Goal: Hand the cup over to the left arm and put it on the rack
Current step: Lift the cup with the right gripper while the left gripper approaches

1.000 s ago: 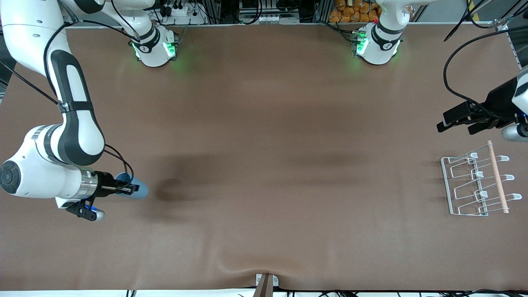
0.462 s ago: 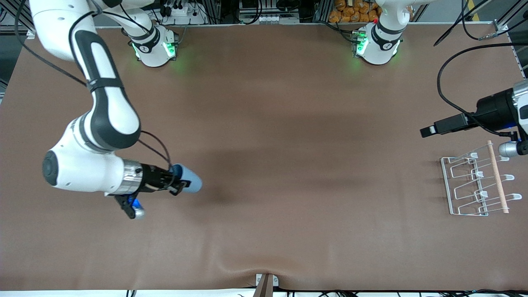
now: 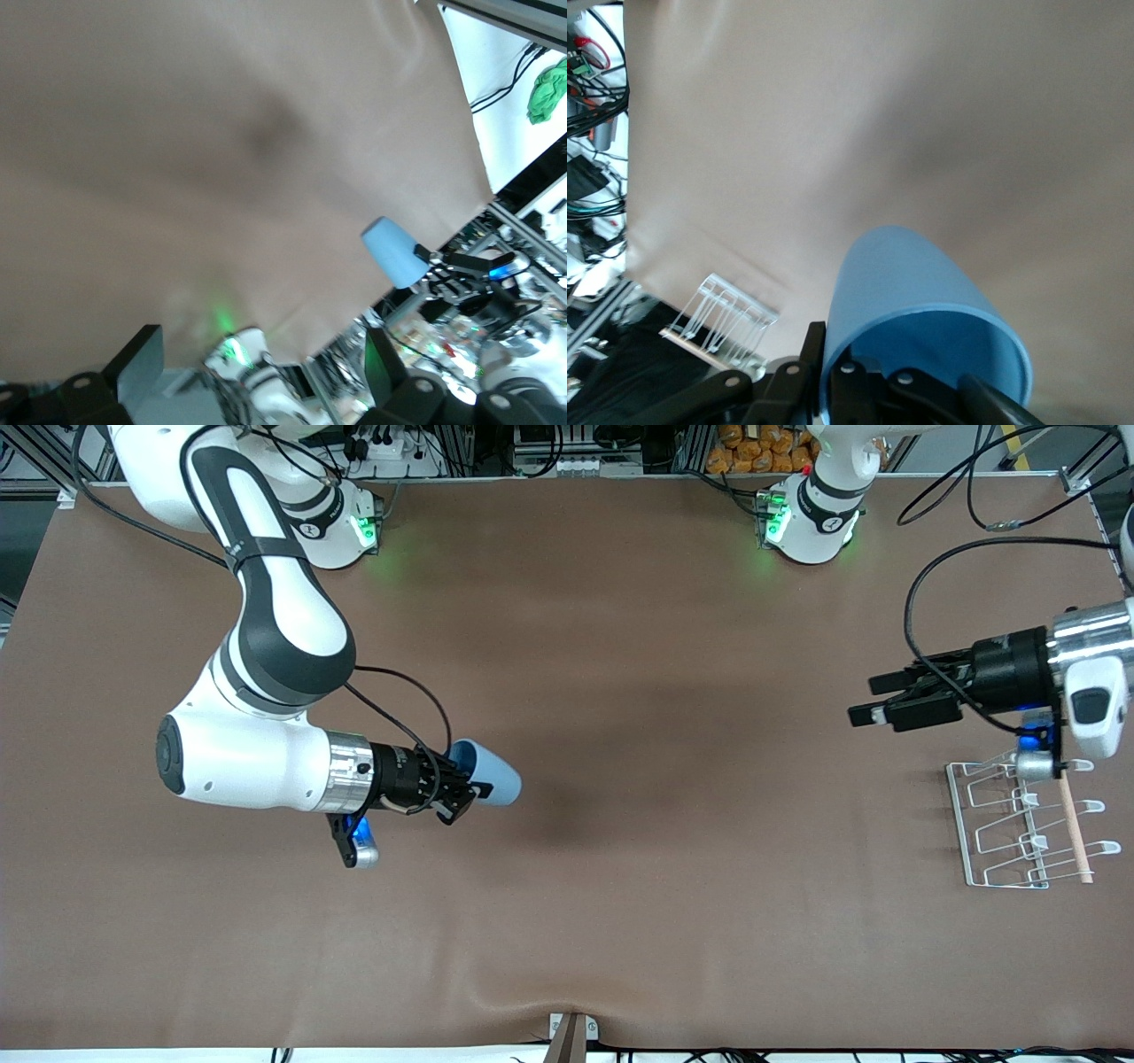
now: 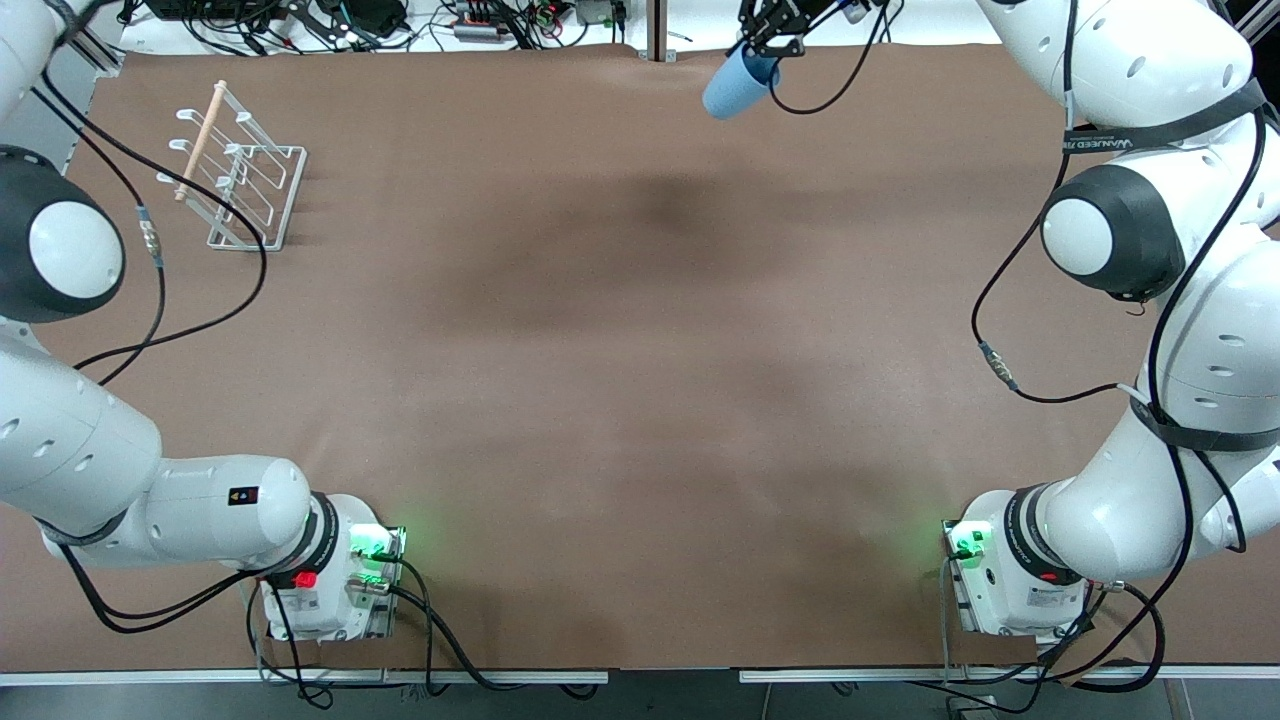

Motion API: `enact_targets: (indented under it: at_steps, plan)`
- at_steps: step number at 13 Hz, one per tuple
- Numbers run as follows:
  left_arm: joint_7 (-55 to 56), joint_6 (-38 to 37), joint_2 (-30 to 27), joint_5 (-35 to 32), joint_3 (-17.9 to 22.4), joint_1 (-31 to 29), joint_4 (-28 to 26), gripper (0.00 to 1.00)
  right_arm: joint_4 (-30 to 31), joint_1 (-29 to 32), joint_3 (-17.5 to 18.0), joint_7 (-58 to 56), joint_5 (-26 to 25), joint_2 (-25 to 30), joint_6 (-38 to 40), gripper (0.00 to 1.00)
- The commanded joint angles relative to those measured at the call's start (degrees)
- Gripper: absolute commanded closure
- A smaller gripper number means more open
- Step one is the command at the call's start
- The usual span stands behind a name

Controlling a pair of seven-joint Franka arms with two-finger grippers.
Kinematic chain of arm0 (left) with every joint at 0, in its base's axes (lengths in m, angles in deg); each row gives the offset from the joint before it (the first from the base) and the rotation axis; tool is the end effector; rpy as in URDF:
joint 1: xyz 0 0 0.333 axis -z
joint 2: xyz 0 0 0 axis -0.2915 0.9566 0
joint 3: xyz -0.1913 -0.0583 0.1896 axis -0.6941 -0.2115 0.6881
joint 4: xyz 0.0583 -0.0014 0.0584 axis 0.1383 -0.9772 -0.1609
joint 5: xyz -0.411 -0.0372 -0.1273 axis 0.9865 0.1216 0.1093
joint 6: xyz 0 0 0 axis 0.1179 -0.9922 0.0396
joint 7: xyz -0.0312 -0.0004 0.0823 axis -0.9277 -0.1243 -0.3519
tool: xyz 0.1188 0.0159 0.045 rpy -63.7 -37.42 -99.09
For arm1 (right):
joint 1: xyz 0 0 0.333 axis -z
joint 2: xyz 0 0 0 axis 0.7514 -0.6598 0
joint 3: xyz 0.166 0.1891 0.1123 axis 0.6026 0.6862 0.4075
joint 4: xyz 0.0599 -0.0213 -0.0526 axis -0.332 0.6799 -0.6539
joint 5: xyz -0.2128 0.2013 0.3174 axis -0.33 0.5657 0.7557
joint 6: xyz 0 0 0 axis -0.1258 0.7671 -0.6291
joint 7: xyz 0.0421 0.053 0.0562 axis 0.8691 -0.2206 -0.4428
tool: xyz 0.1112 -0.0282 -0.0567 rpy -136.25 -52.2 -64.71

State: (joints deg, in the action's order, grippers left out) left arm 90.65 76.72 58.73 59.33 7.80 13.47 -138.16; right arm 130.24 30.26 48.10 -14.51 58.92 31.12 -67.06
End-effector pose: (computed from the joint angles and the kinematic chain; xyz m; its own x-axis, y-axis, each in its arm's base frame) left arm 0.6427 -0.1065 0.4971 0.7023 0.4033 -0.5866 0.7026 -0.5251 0.4802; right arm 0.6893 0.3262 0.3905 0.5758 -0.5309 -0.6218 -0.8102 -0.4723 -0.3470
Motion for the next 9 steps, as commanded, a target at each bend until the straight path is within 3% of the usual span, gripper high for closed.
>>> enact_targets:
  at_steps: [1,4,9]
  plan:
    - [8.5,-0.8,3.1,7.5,0.1,0.2,0.6,0.00,-2.6,-1.7,-0.4,5.7,5.2,-0.1,0.6,1.00]
    - [15.2,-0.2,4.7,11.9,0.1,2.8,0.9,0.00,-4.5,-4.6,-0.3,10.2,7.4,-0.1,-2.1,1.00]
    - [23.0,1.8,8.4,17.3,0.2,6.0,2.2,0.00,-4.5,-9.3,-0.3,12.8,10.8,-0.1,-13.6,1.00]
